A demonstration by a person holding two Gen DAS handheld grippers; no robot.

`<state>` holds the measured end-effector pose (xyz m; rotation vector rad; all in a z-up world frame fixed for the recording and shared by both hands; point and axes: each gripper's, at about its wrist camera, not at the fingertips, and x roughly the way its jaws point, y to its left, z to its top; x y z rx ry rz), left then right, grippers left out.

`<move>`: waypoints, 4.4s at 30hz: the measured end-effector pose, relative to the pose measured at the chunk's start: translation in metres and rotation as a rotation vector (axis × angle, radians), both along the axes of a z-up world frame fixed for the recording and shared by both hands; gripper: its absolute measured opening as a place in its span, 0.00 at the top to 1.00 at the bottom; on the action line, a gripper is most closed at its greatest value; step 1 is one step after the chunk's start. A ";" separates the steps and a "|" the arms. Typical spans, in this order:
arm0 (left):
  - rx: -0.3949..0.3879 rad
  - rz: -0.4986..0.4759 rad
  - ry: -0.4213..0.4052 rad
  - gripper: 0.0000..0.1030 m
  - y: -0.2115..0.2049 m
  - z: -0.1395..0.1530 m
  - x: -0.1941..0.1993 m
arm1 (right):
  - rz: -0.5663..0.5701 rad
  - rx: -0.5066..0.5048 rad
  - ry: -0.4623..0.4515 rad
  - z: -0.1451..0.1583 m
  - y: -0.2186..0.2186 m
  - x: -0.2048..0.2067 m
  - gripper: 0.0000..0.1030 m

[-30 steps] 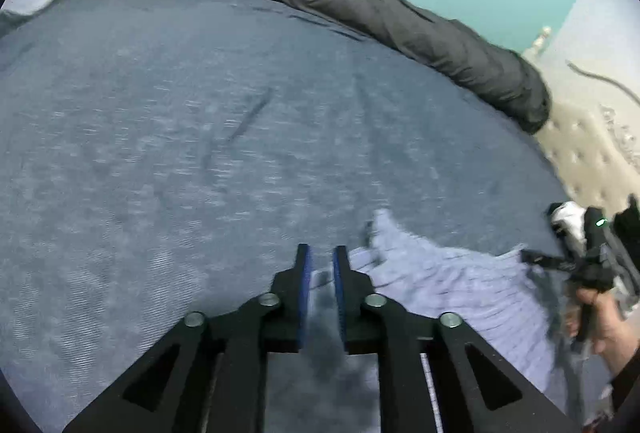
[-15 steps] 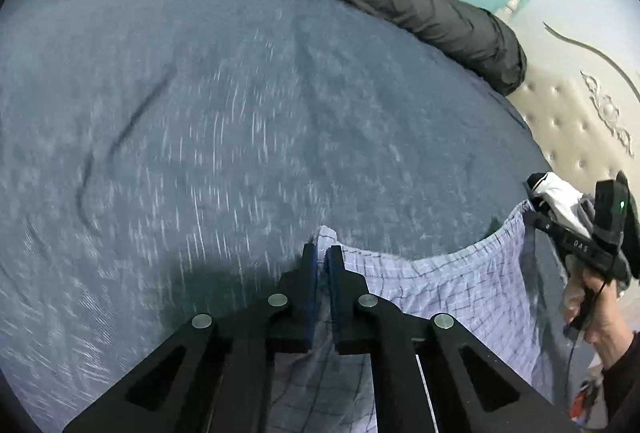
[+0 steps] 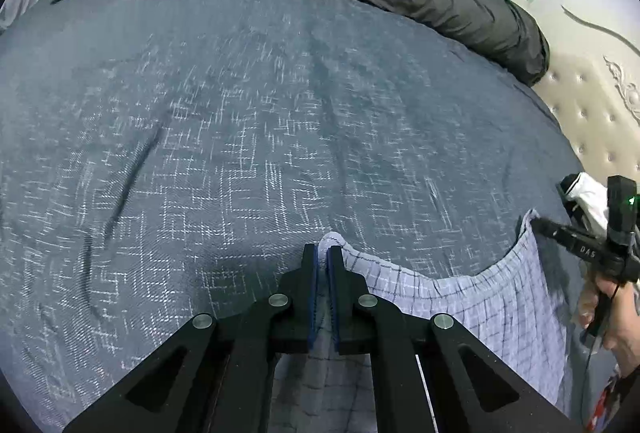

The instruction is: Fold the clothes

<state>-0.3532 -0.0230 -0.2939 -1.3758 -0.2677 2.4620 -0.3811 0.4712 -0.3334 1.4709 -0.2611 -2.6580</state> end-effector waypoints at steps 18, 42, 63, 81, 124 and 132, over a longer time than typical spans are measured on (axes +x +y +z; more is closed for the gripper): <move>0.045 0.062 0.044 0.72 -0.040 0.015 0.072 | -0.037 -0.120 -0.017 0.011 0.071 0.077 0.69; -0.009 0.103 0.041 0.94 -0.033 -0.020 0.090 | -0.146 -0.081 -0.065 -0.013 0.079 0.109 1.00; 0.039 0.116 -0.021 0.99 -0.046 -0.023 0.124 | -0.267 -0.225 -0.034 -0.002 0.117 0.224 0.98; 0.097 0.170 -0.032 0.99 -0.075 -0.030 0.139 | -0.386 -0.148 -0.058 0.004 0.127 0.228 0.93; 0.129 0.273 0.031 0.98 -0.053 0.007 0.173 | -0.272 -0.378 0.223 0.025 0.000 0.278 0.64; 0.134 0.198 0.077 0.98 0.003 0.054 0.157 | -0.296 -0.403 0.245 0.028 0.013 0.283 0.64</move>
